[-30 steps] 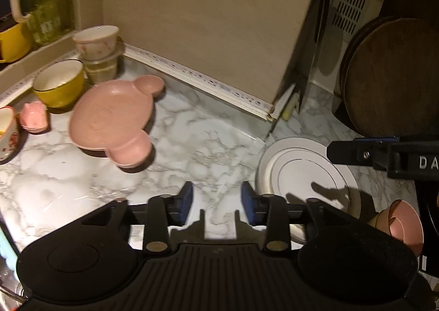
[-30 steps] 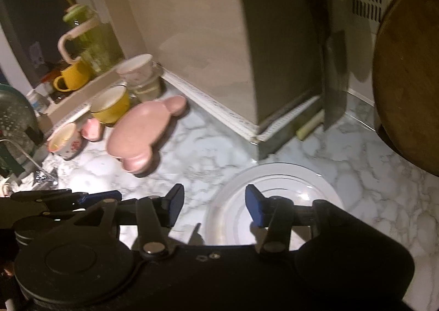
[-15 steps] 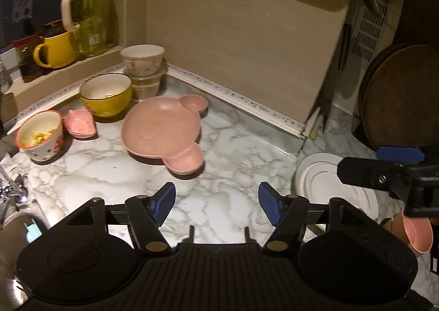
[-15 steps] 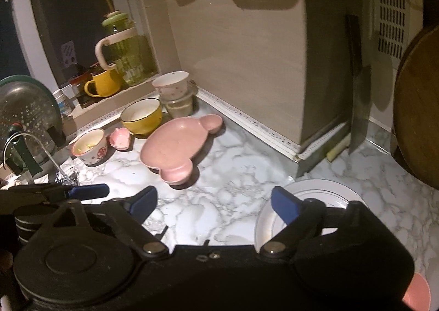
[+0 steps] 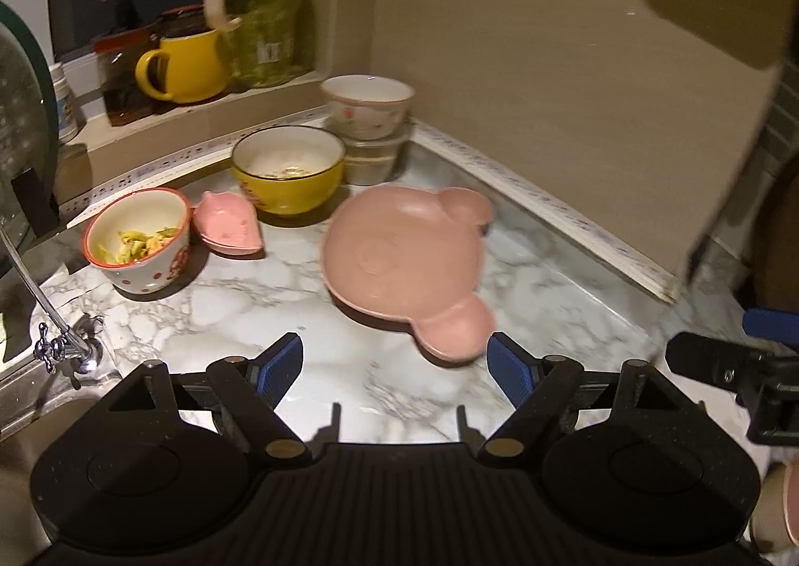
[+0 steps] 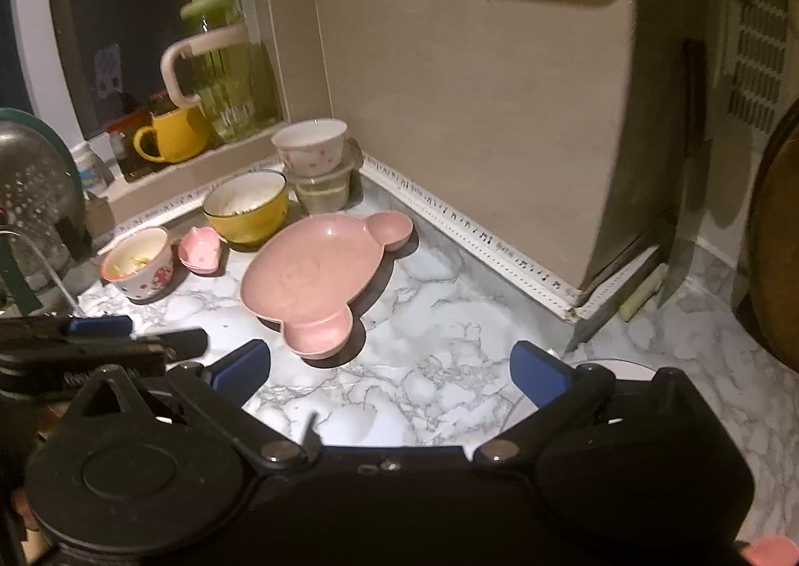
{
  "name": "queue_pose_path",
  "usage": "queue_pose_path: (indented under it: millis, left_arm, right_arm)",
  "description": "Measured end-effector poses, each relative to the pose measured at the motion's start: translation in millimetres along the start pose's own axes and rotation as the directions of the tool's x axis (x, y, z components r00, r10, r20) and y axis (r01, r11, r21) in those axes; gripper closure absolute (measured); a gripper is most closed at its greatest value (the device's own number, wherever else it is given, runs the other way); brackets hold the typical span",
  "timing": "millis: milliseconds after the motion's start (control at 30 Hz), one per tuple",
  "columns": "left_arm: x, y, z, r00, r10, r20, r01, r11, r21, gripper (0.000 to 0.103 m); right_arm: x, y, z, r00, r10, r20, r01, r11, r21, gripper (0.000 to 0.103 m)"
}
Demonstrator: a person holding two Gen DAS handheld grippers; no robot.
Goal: Organize plates and bowls
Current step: 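Withdraw both grippers and move them to the pink bear-face plate, then close both grippers on the pink bear-face plate rim and lift it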
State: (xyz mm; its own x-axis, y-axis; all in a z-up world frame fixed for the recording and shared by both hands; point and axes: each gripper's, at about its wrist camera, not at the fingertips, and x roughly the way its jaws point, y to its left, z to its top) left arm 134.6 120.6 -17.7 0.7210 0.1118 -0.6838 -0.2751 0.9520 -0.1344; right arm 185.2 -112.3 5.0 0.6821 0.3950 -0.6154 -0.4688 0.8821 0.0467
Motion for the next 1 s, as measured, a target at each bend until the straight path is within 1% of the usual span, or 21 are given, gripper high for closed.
queue_pose_path:
  millis: [267,400,500,600,667,700,900,1000]
  left_arm:
    - [58.2,10.8,30.6,0.996,0.066,-0.056,-0.068,0.997,-0.034,0.022]
    - [89.1,14.0,43.0,0.993,0.077,-0.088,-0.079,0.997,-0.019,0.022]
    - [114.9,20.0,50.7,0.989,0.091,-0.119,-0.096,0.995,-0.033,0.022]
    - [136.7,26.2,55.0,0.983,0.114,-0.145,-0.122,0.991,-0.047,0.022]
    - [149.4,30.3,57.9,0.979,0.129,-0.158,-0.140,0.988,-0.059,0.022]
    - [155.0,32.4,59.1,0.977,0.133,-0.164,-0.145,0.987,-0.066,0.022]
    - [183.6,37.4,63.2,0.969,0.163,-0.188,-0.178,0.982,-0.063,0.022]
    - [196.6,41.2,63.9,0.963,0.175,-0.206,-0.195,0.978,-0.079,0.022]
  right_arm:
    - [70.2,-1.3,21.1,0.998,-0.006,-0.062,0.007,1.000,0.009,0.001]
    - [102.3,-1.0,32.1,0.996,0.002,-0.091,-0.001,1.000,0.005,0.001]
    - [125.8,0.8,39.2,0.992,0.006,-0.123,-0.006,1.000,0.002,0.003]
    - [147.6,3.5,42.6,0.988,0.010,-0.156,-0.010,1.000,-0.002,0.005]
    - [163.1,4.6,44.1,0.982,0.020,-0.186,-0.021,1.000,-0.004,0.015]
    - [170.2,5.1,44.6,0.979,0.021,-0.201,-0.022,1.000,-0.003,0.016]
    - [202.3,7.0,47.4,0.967,0.025,-0.254,-0.021,1.000,0.017,0.017]
    - [215.7,7.4,47.6,0.961,0.023,-0.277,-0.017,1.000,0.024,0.021]
